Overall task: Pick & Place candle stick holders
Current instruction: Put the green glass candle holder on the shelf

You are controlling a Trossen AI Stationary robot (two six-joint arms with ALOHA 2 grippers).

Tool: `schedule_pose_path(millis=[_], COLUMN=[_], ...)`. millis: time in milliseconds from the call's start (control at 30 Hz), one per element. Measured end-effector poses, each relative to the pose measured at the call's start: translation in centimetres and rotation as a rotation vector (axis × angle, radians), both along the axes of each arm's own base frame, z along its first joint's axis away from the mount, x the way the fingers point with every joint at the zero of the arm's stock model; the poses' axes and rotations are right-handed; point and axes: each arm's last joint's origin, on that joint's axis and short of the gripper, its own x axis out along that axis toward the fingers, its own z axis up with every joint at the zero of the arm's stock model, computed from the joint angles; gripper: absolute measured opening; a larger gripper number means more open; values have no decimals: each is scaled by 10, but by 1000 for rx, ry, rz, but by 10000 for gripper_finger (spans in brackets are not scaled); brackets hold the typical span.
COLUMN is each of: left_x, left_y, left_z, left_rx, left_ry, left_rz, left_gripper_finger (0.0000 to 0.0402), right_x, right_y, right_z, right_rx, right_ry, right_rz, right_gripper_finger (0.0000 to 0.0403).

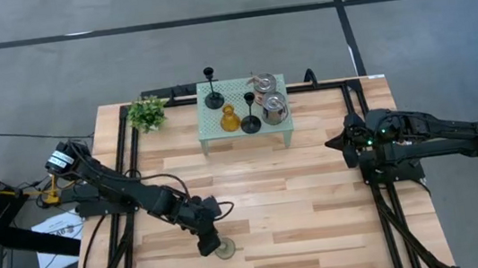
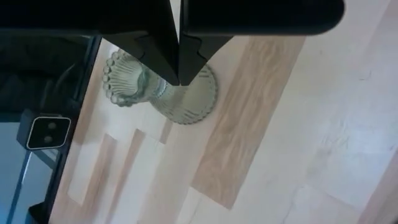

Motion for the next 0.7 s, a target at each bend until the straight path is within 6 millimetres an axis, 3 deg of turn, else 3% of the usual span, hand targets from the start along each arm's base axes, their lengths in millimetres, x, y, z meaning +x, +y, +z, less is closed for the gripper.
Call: schedule_pose_path(millis=[700], left_x=[1], left_y=[-1], left_z=[3], left_rx=[-26], left_ry=[-21], left_rz=[-57], left_gripper_finger=[4], right_x=[-1], right_y=[0], right_z=[-1], right_rx=[1], right_ry=[14], right_rz=[0], right_gripper_finger=[0])
